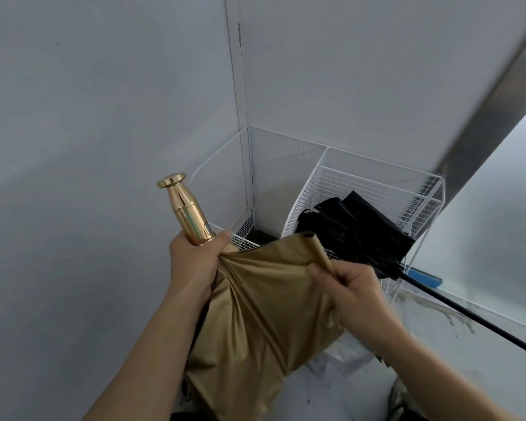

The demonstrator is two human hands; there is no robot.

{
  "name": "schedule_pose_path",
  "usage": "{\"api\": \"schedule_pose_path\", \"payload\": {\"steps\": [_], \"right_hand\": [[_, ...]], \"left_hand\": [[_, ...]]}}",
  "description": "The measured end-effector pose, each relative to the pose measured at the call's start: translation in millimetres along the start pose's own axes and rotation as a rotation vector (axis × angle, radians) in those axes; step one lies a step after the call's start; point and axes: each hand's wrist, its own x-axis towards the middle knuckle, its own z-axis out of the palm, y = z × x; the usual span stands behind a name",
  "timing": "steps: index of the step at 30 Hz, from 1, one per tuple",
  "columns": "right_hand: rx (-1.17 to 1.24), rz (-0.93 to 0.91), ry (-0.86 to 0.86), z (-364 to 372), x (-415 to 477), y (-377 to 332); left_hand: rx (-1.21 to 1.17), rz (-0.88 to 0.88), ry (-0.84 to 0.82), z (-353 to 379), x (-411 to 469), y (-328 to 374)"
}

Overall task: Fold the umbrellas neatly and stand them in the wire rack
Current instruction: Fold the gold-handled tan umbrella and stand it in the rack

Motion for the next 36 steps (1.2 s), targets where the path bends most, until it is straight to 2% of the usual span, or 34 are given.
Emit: {"api": "schedule_pose_path", "payload": {"steps": [6,10,14,17,22,25,29,34,36], "right_hand": [[0.095,0.046,-0.043,0,6,-3],[-0.062,0.008,0.101,-3,9,-3],[-0.151,-0.016,0.14,-1,11,2],[-0.172,-0.007,0.134,1,9,5],[-0.15,0.111,0.046,-3,8,5],[-0.21,0.125,0.056,-5,10,4],[-0.223,0.104,0.146,-15,18,-2],[-0.099,0.174,-0.053,-19,12,-5],[-0.103,0.159,-0.017,-20,12,-3]], "left_hand": [[-0.093,-0.076,-0.269,5,-10,4],[-0.153,-0.108,-0.523,7,-21,9],[-0.244,-0.15,-0.661,10,-27,9],[-0.257,-0.144,-0.617,11,-27,10],[-0.319,-0.17,-0.367,3,-16,14],[-0.317,-0.156,-0.272,-7,-5,15],[-0.344,-0.144,-0.283,-13,-5,17],[-0.335,-0.18,-0.294,-15,-3,18],[-0.332,-0.217,-0.321,-14,-2,18]]}}
